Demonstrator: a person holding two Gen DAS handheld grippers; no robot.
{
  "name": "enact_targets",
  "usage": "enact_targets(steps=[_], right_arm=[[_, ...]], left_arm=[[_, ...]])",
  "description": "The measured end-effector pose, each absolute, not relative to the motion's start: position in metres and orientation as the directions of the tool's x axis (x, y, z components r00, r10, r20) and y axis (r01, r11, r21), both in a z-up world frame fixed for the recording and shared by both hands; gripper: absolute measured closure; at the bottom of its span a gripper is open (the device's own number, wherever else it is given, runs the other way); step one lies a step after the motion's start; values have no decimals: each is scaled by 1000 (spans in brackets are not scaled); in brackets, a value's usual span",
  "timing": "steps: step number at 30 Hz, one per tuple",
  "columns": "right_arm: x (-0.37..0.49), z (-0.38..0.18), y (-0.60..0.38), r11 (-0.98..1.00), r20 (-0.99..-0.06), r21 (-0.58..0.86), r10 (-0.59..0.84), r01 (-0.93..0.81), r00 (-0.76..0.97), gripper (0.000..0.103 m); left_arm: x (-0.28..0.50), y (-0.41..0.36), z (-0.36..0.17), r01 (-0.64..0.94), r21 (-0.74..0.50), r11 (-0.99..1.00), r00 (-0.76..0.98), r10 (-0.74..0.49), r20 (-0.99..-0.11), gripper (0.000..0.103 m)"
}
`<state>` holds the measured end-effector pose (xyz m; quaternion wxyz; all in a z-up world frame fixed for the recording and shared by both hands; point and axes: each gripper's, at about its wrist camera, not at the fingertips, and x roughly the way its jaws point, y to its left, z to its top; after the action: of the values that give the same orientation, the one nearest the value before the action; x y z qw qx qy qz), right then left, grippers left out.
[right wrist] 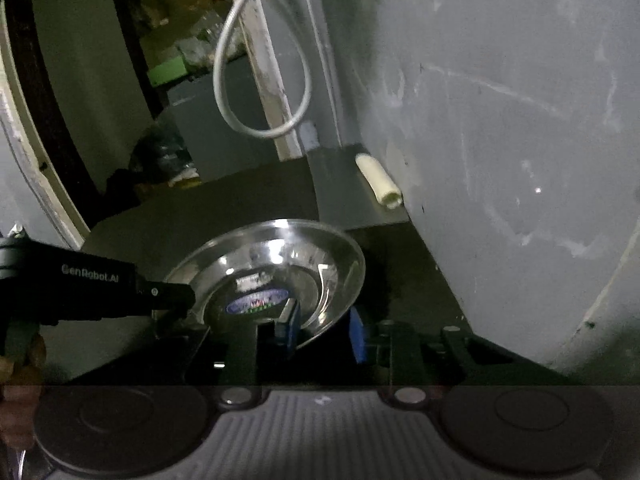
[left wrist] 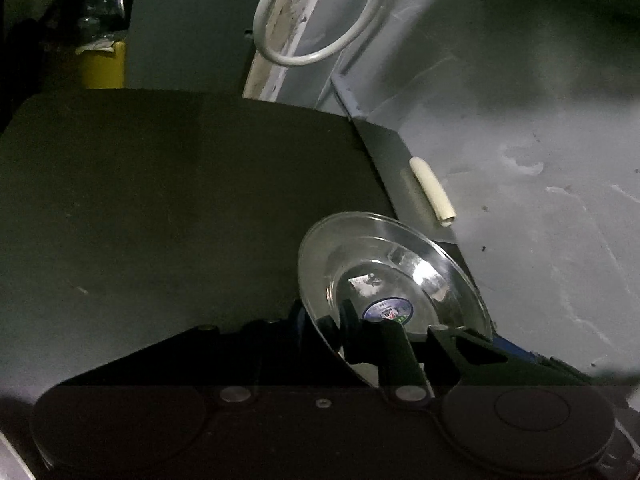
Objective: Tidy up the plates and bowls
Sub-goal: 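Grasp the blue-label steel plate rim with both tools and lift it, then lower the blue-label plate onto the large steel plate and open both tools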
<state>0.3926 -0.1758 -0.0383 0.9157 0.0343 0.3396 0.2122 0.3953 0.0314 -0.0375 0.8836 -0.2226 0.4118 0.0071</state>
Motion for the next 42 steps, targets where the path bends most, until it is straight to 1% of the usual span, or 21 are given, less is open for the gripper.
enact_targets(steps=[9,13,19,22,32,42], right_arm=[[349,-4,-182,879,-506,200,472,-434,722,74],[326,12,-182,867,-484,193,492,-460,724,74],[289,28,-181,843,-475,179,526,-507,706,74],[272,28,-180,832,-480,168,537,-528,694,74],[213,19,-181,797,-541,167,566,-580,622,74],[182,1,-176,783,-609,181,564,-595,558,73]], left_arm=[[344,30,3,-147,-381,913,746,-151,-648,84],[315,28,18,-119,-359,926,768,-143,-625,83],[277,31,32,-110,-343,933,770,-139,-623,81],[254,31,33,-117,-335,935,764,-131,-632,80],[186,32,17,-155,-342,927,716,-133,-686,78],[151,34,-8,-196,-317,928,653,-118,-748,76]])
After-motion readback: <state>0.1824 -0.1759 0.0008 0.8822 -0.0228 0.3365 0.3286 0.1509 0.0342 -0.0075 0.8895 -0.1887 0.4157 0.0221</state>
